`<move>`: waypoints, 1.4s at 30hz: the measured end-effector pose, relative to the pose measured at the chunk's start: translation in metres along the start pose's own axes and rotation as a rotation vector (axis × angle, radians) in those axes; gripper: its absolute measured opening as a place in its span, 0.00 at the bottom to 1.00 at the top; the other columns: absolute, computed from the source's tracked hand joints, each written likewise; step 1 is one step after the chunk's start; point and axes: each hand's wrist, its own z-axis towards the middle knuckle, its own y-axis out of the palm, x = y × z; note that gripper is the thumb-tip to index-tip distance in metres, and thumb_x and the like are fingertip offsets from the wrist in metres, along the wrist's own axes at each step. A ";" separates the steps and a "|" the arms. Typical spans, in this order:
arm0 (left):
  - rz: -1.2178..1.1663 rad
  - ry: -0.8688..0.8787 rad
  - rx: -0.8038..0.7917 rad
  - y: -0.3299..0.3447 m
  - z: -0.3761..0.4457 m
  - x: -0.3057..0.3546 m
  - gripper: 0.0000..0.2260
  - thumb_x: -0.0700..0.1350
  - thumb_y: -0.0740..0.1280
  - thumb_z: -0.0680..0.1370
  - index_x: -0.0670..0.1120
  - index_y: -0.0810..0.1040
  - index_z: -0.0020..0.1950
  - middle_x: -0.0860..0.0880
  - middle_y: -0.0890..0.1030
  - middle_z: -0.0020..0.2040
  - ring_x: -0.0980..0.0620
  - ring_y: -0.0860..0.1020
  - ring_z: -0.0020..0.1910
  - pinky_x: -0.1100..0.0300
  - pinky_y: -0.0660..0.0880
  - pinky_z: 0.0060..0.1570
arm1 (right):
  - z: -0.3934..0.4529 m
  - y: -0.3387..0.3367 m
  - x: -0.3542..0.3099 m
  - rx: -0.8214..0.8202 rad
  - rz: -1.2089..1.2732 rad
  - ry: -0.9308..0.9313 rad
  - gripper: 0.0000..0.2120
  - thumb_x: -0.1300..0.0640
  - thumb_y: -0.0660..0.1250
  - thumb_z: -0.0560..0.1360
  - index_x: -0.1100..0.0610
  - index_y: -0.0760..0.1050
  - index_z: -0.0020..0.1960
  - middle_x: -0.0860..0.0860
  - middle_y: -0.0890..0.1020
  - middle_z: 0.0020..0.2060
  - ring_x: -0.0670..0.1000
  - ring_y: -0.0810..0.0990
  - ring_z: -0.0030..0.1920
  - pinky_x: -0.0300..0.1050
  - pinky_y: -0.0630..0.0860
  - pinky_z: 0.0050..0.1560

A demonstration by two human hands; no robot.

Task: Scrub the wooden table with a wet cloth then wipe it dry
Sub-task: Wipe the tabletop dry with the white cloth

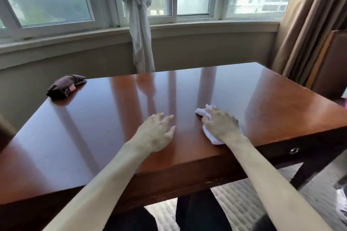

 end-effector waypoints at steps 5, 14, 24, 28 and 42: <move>0.021 0.118 -0.036 0.031 0.050 0.061 0.26 0.60 0.53 0.84 0.58 0.57 0.81 0.46 0.56 0.82 0.43 0.53 0.81 0.44 0.52 0.78 | -0.047 -0.012 0.047 -0.043 -0.053 -0.110 0.28 0.44 0.58 0.80 0.41 0.60 0.80 0.38 0.59 0.80 0.52 0.64 0.78 0.52 0.67 0.72; 0.019 0.106 0.015 0.047 0.144 0.081 0.25 0.61 0.52 0.83 0.60 0.57 0.81 0.46 0.56 0.82 0.43 0.51 0.81 0.43 0.49 0.79 | 0.053 -0.009 0.077 0.012 -0.032 -0.043 0.24 0.48 0.58 0.81 0.45 0.68 0.76 0.43 0.65 0.79 0.49 0.61 0.79 0.50 0.62 0.74; -0.047 -0.094 0.129 0.053 0.321 0.057 0.26 0.62 0.51 0.82 0.60 0.58 0.80 0.45 0.56 0.82 0.43 0.50 0.81 0.44 0.47 0.79 | 0.297 0.003 0.129 0.057 -0.033 0.099 0.20 0.48 0.54 0.81 0.46 0.77 0.68 0.52 0.76 0.67 0.57 0.73 0.68 0.52 0.70 0.63; -0.004 -0.151 0.196 0.063 0.345 0.050 0.27 0.64 0.46 0.81 0.62 0.55 0.81 0.47 0.52 0.83 0.46 0.48 0.81 0.49 0.45 0.79 | 0.403 0.002 0.149 0.051 -0.038 0.153 0.20 0.48 0.52 0.81 0.49 0.79 0.63 0.55 0.77 0.61 0.60 0.76 0.62 0.53 0.70 0.54; -0.031 -0.157 0.123 0.057 0.337 0.053 0.27 0.63 0.49 0.82 0.61 0.53 0.82 0.48 0.50 0.83 0.47 0.45 0.82 0.49 0.42 0.79 | 0.293 -0.004 0.124 0.015 -0.015 0.022 0.21 0.49 0.55 0.81 0.45 0.71 0.74 0.43 0.67 0.77 0.54 0.71 0.72 0.54 0.70 0.66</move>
